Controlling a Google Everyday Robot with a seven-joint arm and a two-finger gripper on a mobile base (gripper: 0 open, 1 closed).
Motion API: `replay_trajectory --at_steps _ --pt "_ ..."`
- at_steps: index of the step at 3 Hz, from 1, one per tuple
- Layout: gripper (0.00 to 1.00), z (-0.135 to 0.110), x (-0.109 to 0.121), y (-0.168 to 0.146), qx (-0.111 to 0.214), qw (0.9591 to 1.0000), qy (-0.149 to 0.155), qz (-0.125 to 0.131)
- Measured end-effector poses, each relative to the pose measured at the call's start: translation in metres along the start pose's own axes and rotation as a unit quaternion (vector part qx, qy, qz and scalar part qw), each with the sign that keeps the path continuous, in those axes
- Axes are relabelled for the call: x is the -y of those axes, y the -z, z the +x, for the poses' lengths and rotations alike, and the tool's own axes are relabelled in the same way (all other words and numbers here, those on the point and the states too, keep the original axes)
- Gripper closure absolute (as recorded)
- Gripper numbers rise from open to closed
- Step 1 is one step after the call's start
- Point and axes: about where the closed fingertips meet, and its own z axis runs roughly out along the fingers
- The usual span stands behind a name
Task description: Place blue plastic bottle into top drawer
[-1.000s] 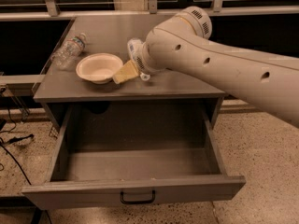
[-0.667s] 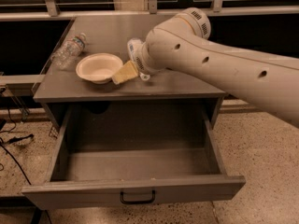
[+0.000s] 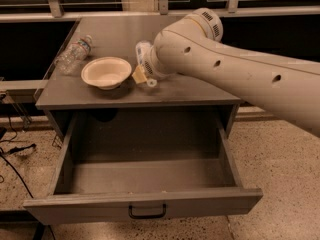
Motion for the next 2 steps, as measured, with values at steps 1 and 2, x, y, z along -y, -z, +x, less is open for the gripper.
replay_trajectory --at_steps 1,2 --pt "0.42 0.0013 0.0014 -0.0024 -0.004 1.0000 0.003 0.004" --pt "0.35 0.0039 0.0054 -0.0067 -0.011 0.9999 0.006 0.010"
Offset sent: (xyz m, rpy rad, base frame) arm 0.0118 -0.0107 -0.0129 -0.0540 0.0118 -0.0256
